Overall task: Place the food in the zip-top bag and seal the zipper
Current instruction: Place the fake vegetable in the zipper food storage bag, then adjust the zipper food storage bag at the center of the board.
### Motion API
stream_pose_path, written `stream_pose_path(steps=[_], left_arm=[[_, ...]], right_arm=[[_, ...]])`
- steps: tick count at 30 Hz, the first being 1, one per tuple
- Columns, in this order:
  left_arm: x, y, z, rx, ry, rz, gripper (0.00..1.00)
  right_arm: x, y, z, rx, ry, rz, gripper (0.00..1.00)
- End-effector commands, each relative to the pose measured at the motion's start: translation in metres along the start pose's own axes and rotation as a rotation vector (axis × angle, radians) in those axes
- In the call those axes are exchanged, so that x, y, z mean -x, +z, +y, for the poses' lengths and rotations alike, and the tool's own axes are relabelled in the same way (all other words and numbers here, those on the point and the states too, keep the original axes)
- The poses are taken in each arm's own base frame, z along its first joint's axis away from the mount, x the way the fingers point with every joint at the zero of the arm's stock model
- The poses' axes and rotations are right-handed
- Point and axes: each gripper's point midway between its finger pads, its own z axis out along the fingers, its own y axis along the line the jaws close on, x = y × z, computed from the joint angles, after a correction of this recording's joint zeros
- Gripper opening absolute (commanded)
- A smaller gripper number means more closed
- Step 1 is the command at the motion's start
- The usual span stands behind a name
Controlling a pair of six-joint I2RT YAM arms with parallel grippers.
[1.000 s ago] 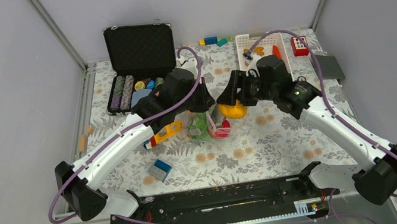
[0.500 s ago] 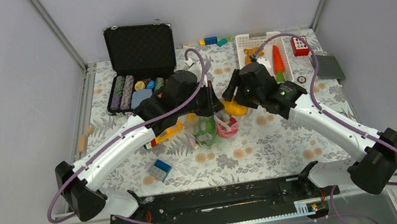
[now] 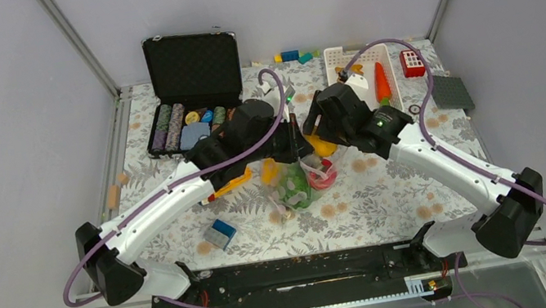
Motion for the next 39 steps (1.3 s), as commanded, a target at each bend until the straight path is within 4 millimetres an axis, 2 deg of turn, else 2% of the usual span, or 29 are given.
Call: stream_pose_path(steps=[1,6,11,16,18,20,24,26,27,35,38,39], left_arm=[[0.032,-0.018,-0.007,0.005,-0.011,-0.153,0.00],[0.039,-0.022,-0.004,0.032,-0.025,-0.190,0.00],[0.043,-0.024,0.000,0.047,-0.043,-0.218,0.00],[0.043,-0.026,0.004,0.050,-0.054,-0.224,0.00],[0.044,-0.028,0.005,0.050,-0.056,-0.229,0.00],[0.043,-0.028,0.006,0.051,-0.056,-0.228,0.00],[0.042,-0.029,0.007,0.045,-0.055,-0.227,0.00],[0.042,-0.028,0.007,0.043,-0.054,-0.230,0.00],[0.039,-0.028,0.004,0.025,-0.051,-0.214,0.00],[0.037,-0.026,0.003,0.012,-0.053,-0.206,0.00],[0.036,-0.025,0.003,0.013,-0.052,-0.204,0.00],[0.036,-0.025,0.003,0.012,-0.051,-0.202,0.00]], right_arm=[[0.008,-0.015,0.007,0.033,-0.041,-0.017,0.80],[0.009,-0.033,0.013,0.125,-0.054,-0.015,0.95],[0.012,-0.047,0.013,0.168,-0.072,-0.033,0.96],[0.027,-0.068,0.010,0.205,-0.134,-0.098,0.97],[0.024,-0.076,0.008,0.239,-0.202,-0.087,0.94],[0.016,-0.080,-0.005,0.224,-0.258,-0.061,0.93],[0.006,-0.079,-0.059,0.051,-0.288,-0.063,0.88],[0.001,-0.076,-0.080,-0.014,-0.266,-0.078,0.84],[-0.001,-0.074,-0.083,-0.021,-0.259,-0.080,0.81],[-0.021,-0.047,-0.074,-0.016,-0.246,-0.010,0.64],[-0.031,-0.037,-0.064,0.013,-0.231,0.032,0.55],[-0.035,-0.034,-0.060,0.028,-0.222,0.044,0.49]])
